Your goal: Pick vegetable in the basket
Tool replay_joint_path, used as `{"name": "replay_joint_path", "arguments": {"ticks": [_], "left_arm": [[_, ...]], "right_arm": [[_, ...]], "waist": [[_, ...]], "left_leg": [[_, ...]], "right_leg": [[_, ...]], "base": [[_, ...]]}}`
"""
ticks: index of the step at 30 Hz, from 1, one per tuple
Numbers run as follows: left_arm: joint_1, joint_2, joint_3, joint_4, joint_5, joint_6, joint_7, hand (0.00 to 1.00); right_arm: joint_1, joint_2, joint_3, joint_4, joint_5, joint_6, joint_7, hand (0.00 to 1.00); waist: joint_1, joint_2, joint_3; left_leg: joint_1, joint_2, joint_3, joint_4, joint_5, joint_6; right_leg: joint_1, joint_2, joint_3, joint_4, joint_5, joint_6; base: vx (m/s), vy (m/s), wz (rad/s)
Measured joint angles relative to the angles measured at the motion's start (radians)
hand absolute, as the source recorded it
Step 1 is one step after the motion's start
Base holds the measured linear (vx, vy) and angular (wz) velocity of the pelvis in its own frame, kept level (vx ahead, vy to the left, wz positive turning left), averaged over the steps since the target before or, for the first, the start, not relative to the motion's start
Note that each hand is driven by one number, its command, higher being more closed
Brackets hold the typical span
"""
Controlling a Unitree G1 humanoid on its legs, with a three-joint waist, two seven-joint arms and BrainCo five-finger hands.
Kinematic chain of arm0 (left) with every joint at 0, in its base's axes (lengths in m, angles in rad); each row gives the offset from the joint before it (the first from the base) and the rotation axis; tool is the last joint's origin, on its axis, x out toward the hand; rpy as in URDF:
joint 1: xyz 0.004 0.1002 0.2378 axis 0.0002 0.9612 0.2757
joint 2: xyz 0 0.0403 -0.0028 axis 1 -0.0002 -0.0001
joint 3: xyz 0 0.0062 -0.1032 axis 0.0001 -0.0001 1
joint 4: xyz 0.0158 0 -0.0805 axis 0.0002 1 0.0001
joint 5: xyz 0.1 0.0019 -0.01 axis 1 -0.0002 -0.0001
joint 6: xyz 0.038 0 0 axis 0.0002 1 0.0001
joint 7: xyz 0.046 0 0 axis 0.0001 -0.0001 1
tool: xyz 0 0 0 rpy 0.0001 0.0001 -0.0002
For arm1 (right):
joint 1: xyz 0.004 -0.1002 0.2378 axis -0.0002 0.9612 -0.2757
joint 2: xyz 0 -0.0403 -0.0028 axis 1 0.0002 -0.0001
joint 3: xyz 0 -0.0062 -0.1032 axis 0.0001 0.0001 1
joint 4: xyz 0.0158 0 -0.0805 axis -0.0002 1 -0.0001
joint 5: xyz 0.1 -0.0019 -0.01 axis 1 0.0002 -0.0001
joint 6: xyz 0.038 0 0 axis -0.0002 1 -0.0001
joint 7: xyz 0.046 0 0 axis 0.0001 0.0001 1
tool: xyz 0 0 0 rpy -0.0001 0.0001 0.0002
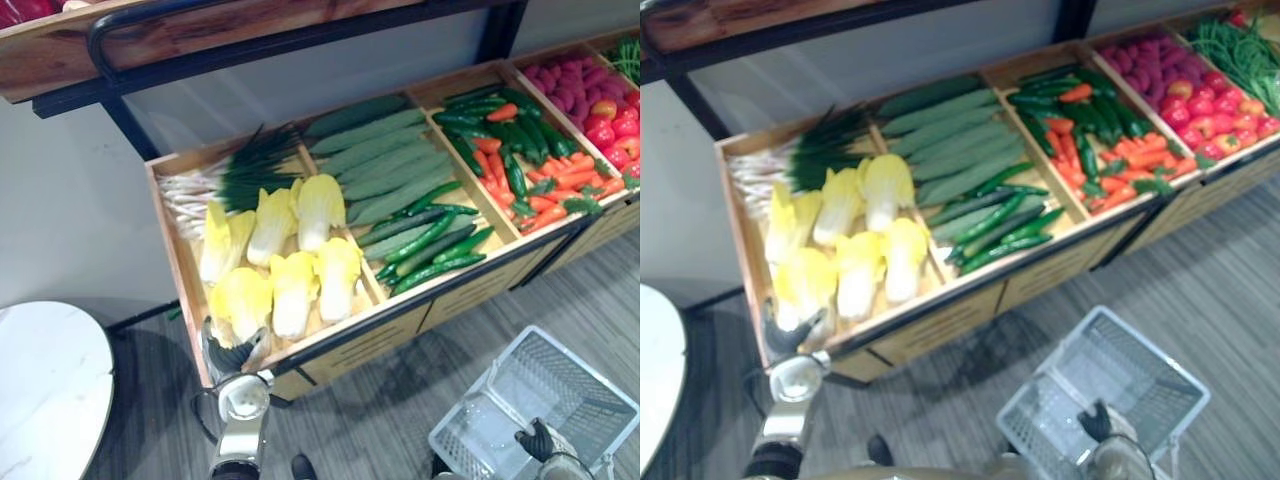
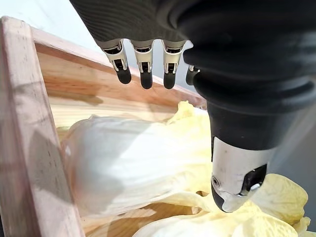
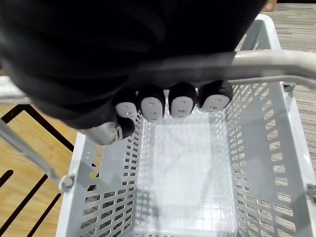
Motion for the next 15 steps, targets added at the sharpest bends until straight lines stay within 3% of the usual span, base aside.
{"name": "replay_joint_path", "arguments": {"ticks": [8,15], "left_arm": [[-0.032,0.032,-0.003,0.094,0.001,0.024,0.015,0.0],[-0.084,0.04,0.045,0.214,0.021,0.043,0.051,0.0]], "right_arm": [[-0.035,0.003,0.028,0.031,0.0,-0.011,-0.026,1.0],[-0.067,0.004,0.026,0.071,0.0,-0.013,-0.041,1.0]], "waist": [[-0.005,-0.018,0.012],[-0.007,-0.016,0.022]], "left_leg": [[0.001,0.001,0.024,-0.001,-0.013,-0.012],[0.001,0.0,0.047,-0.001,-0.016,-0.015]], "right_leg": [[-0.022,0.001,0.03,-0.006,0.01,0.001],[-0.038,0.003,0.056,-0.014,0.014,0.002]], "base": [[-0.02,0.002,-0.09],[0.02,-0.01,-0.11]]}}
